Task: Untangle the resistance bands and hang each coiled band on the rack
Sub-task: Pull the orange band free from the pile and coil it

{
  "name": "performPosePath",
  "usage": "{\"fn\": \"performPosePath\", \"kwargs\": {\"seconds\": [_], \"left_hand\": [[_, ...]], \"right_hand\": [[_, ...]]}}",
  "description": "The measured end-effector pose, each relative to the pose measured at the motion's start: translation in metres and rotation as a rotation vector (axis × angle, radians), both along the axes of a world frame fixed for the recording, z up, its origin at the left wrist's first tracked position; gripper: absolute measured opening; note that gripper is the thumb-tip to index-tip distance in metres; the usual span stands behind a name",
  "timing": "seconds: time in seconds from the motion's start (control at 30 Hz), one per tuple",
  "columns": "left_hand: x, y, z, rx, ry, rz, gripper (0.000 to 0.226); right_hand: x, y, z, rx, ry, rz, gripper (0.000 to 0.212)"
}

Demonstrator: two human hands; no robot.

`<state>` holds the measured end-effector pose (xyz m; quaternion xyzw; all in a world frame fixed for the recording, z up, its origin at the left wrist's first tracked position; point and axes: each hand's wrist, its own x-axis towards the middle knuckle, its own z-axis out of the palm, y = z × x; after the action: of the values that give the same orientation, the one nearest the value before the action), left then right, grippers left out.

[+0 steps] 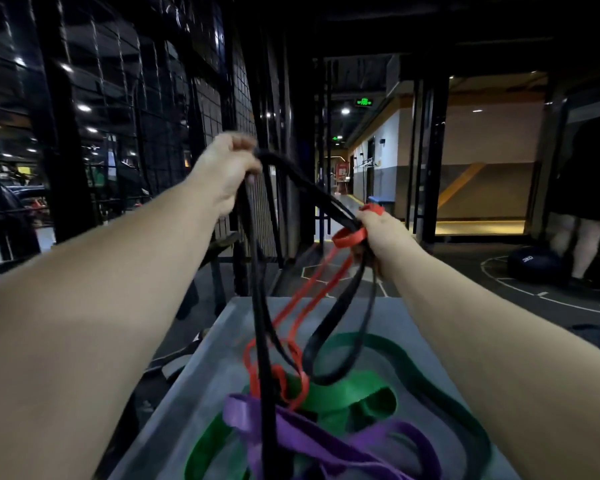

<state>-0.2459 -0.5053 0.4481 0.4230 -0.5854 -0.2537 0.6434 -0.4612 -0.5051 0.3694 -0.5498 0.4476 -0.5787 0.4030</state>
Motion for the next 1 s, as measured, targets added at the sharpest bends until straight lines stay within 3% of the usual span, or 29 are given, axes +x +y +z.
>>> {"fn": "performPosePath", "kwargs": {"seconds": [0.17,0.3,0.37,0.47,0.53,0.6,0.7,0.83,0.9,1.0], "left_hand": [[0.0,0.004,-0.057,0.413,-0.325,-0.133,0.027],[-0.036,0.008,-0.08,0.384,-0.563,-0.255,0.035],[-0.053,0.007,-0.09,0.318,-0.682,-0.284,0.041],[-0.067,0.009,-0.098,0.313,-0.698,-0.369,0.037],[-0.069,0.008,-0.101,0.325,-0.739,-0.311,0.038],[-0.068,0.007,-0.104,0.326,-0.791,-0.219,0.039],[-0.069,0.006,-0.107,0.344,-0.785,-0.246,0.037],[-0.076,0.015,-0.099,0.212,-0.88,-0.213,0.023],[-0.079,0.017,-0.098,0.137,-0.808,-0.216,0.018],[-0.076,0.013,-0.095,0.058,-0.523,-0.227,0.012]], "right_hand": [[-0.015,-0.009,-0.006,-0.042,0.081,-0.093,0.013],[-0.011,-0.007,-0.011,-0.114,0.456,-0.189,0.015],[-0.009,-0.007,-0.019,-0.117,0.517,-0.161,0.018],[-0.011,-0.004,-0.026,-0.108,0.473,-0.13,0.02],[-0.014,0.0,-0.027,-0.115,0.466,-0.113,0.022],[-0.015,0.0,-0.031,-0.12,0.513,-0.118,0.021],[-0.015,0.002,-0.038,-0.077,0.597,-0.097,0.019],[-0.013,0.004,-0.053,-0.015,0.534,-0.081,0.021],[-0.012,0.001,-0.06,0.015,0.413,-0.072,0.021],[-0.02,-0.022,-0.09,0.087,0.356,-0.009,0.012]]}}
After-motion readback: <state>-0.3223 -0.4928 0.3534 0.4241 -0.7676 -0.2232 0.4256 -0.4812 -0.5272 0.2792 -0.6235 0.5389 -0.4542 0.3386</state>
